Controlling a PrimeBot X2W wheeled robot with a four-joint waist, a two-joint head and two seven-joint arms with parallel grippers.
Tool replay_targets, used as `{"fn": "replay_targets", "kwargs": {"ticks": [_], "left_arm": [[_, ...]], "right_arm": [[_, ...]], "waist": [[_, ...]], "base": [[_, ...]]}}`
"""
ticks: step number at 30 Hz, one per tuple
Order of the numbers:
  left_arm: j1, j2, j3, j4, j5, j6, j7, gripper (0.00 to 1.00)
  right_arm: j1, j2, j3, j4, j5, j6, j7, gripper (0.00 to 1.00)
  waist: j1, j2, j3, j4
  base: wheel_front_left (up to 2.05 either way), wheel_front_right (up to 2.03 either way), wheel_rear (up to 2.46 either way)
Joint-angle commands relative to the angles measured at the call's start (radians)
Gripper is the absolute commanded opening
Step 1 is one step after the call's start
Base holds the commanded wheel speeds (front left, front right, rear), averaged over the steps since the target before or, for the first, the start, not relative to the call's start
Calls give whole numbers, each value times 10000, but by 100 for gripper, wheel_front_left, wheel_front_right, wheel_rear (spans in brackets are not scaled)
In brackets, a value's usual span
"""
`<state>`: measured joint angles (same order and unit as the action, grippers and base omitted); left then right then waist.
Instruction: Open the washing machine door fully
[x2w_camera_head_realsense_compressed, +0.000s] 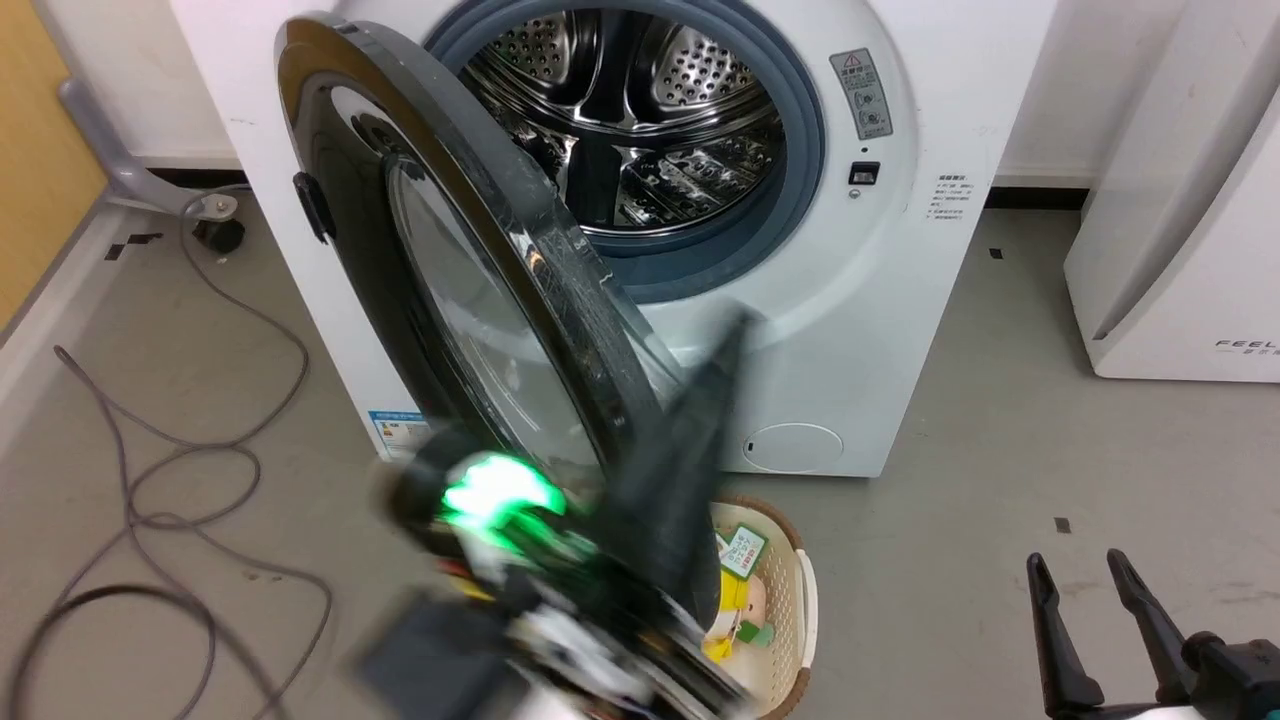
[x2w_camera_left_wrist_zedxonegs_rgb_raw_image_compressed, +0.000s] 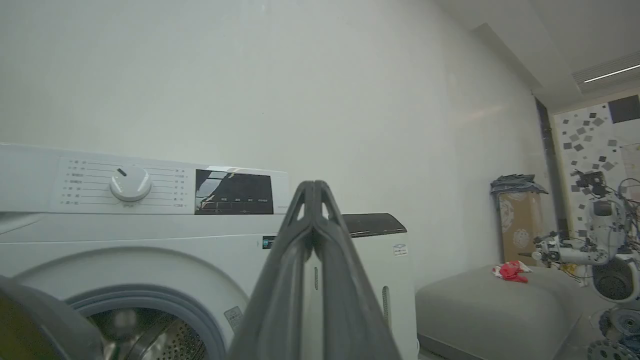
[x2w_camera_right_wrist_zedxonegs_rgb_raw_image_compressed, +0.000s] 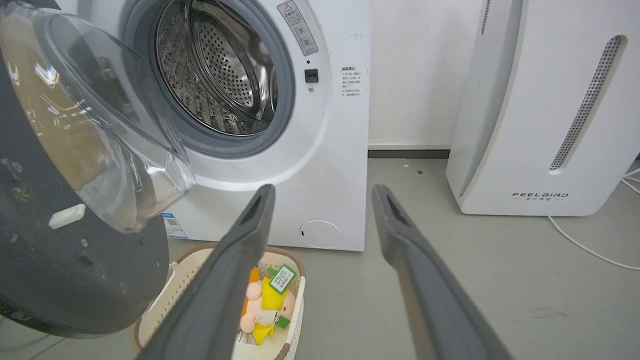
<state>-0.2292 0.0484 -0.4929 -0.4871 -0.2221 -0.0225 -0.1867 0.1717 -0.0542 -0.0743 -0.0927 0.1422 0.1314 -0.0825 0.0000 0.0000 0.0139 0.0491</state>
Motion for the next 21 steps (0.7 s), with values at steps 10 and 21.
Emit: {"fn": "replay_targets", "kwargs": {"ticks": [10, 21], "left_arm": [[1284, 310, -2209, 1276, -693, -221, 2443, 0], [1202, 191, -2647, 3881, -1065, -129, 2486, 0]], "right_arm": [[5, 39, -36, 61, 24, -7, -53, 100], [-127, 39, 58, 289, 100, -7, -118, 100]], "waist": [[0, 0, 20, 64], [0, 0, 100, 31]], "base": [[0, 0, 0], [0, 0, 0]]}}
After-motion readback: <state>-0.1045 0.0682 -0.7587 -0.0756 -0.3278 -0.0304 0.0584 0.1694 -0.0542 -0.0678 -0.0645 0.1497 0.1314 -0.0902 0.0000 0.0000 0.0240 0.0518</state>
